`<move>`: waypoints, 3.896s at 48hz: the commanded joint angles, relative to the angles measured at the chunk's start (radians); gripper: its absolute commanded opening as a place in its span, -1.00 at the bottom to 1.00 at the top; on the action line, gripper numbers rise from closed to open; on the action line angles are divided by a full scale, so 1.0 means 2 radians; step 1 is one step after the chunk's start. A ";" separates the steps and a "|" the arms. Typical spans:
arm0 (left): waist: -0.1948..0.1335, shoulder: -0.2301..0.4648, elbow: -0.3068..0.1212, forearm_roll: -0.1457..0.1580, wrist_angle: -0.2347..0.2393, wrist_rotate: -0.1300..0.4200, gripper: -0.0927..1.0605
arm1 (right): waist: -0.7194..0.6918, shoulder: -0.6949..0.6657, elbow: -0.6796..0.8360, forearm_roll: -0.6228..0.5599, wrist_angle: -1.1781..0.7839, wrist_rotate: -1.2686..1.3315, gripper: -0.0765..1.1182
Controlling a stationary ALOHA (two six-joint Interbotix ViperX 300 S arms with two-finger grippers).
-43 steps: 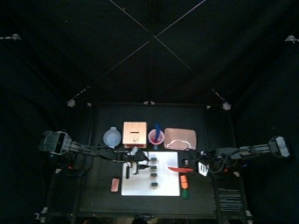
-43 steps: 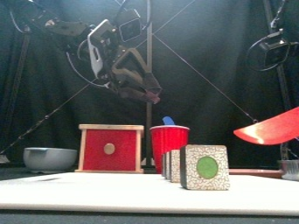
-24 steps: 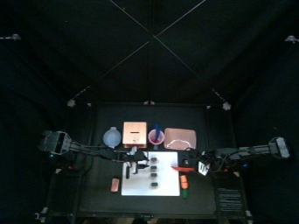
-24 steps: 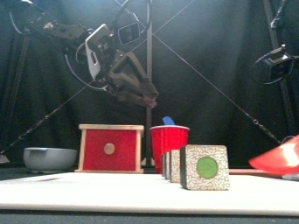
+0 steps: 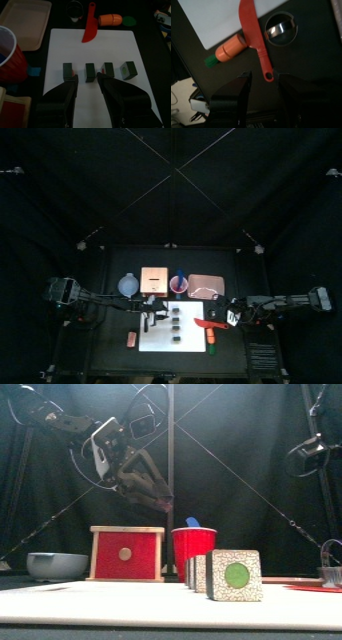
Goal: Place sushi on board then cut the sushi with the knife then place the pieces on the plate
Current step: Place the 4 sushi pieces on the plate
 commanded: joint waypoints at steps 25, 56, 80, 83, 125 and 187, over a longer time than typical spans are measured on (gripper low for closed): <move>0.016 -0.040 0.054 -0.020 -0.077 -0.001 0.47 | -0.008 0.156 -0.088 -0.174 -0.301 -0.002 0.42; 0.025 -0.034 0.077 -0.023 -0.081 0.002 0.47 | -0.011 0.371 -0.199 -0.202 -0.354 -0.003 0.60; 0.027 -0.034 0.084 -0.022 -0.081 0.002 0.47 | -0.011 0.444 -0.242 -0.202 -0.335 -0.005 0.60; 0.027 -0.034 0.083 -0.022 -0.081 0.002 0.47 | -0.011 0.451 -0.245 -0.202 -0.334 -0.006 0.60; 0.028 -0.034 0.081 -0.032 -0.081 -0.001 0.47 | -0.012 0.403 -0.236 -0.174 -0.258 0.000 0.11; 0.029 -0.033 0.084 -0.048 -0.077 -0.002 0.47 | -0.203 0.406 -0.199 -0.173 -0.202 0.000 0.55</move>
